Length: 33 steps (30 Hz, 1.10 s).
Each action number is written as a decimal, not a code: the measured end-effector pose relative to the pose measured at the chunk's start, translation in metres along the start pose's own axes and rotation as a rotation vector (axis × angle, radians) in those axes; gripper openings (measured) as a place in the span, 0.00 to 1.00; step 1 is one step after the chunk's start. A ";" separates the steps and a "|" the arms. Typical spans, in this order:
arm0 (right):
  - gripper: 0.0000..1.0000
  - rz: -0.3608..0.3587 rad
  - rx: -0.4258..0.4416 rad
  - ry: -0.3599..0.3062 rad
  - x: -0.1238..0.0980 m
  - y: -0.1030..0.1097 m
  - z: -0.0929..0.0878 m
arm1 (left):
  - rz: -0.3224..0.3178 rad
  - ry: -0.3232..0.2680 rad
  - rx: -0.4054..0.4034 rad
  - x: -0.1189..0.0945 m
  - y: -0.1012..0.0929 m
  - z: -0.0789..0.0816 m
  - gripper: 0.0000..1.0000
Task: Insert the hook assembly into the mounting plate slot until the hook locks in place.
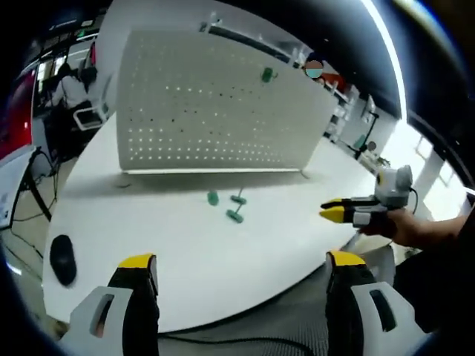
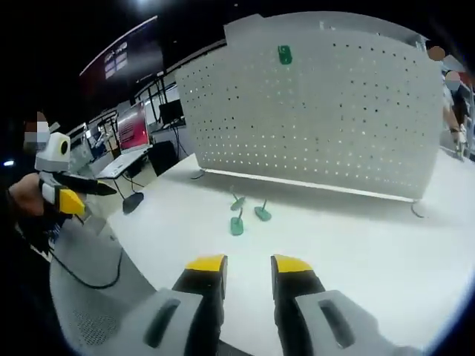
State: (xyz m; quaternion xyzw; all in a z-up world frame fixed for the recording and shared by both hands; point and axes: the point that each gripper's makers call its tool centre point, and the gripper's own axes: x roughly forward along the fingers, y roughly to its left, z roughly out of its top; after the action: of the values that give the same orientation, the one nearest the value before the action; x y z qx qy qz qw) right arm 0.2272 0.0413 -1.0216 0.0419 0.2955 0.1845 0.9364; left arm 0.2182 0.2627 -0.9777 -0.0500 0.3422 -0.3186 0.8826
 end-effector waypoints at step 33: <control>0.18 0.214 -0.098 0.297 0.123 0.029 -0.006 | -0.008 0.041 -0.078 0.022 0.010 -0.008 0.96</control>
State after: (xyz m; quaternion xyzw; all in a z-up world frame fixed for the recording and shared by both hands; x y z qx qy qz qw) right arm 0.3071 0.1139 -1.0874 -0.0004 0.4149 0.3014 0.8585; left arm 0.2311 0.2583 -0.9998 -0.0794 0.3723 -0.3095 0.8714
